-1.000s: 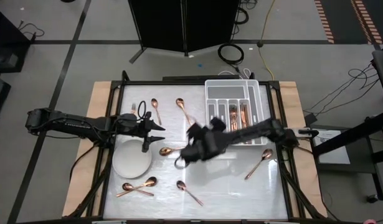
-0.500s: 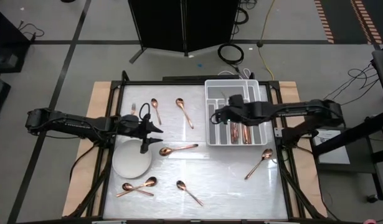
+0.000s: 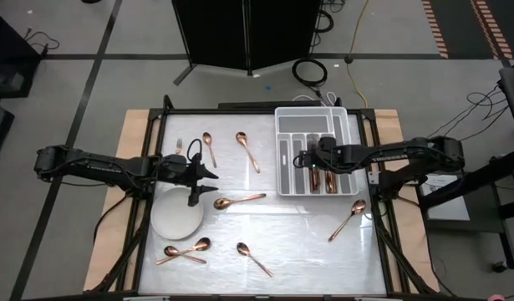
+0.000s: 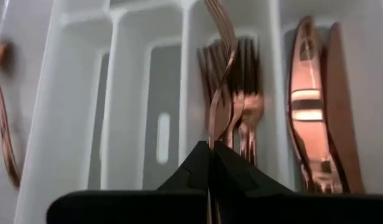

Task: Sort silverware
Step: Put the bronze fork into the silverware tray

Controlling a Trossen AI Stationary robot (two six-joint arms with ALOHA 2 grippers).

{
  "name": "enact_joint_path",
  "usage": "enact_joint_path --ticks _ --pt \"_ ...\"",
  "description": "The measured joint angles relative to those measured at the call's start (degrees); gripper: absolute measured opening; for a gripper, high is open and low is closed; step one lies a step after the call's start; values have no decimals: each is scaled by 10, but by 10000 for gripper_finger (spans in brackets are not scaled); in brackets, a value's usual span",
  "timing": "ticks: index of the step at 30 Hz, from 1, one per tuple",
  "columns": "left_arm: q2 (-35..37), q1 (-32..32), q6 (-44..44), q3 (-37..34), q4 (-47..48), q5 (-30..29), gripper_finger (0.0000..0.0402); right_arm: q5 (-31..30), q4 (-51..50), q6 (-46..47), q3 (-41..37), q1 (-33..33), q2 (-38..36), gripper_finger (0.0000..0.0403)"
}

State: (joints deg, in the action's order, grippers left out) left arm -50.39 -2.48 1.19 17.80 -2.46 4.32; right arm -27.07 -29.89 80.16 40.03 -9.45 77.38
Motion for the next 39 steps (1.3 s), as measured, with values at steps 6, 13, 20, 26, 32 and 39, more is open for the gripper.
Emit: enact_joint_path --ticks 6,13,20,26,32,39 --pt "0 0 27 0 5 0 196 -9 17 17 0 4 0 0" --pt "0 0 30 0 19 0 196 -1 21 17 0 18 0 9" --pt "0 0 43 0 22 0 196 6 10 14 0 20 0 44" --pt "0 0 45 0 22 0 196 18 9 -18 0 21 0 75" --pt "0 0 50 0 21 0 196 17 15 -85 13 19 -14 83" --pt "0 14 77 0 2 0 196 17 100 -233 55 57 -17 83"
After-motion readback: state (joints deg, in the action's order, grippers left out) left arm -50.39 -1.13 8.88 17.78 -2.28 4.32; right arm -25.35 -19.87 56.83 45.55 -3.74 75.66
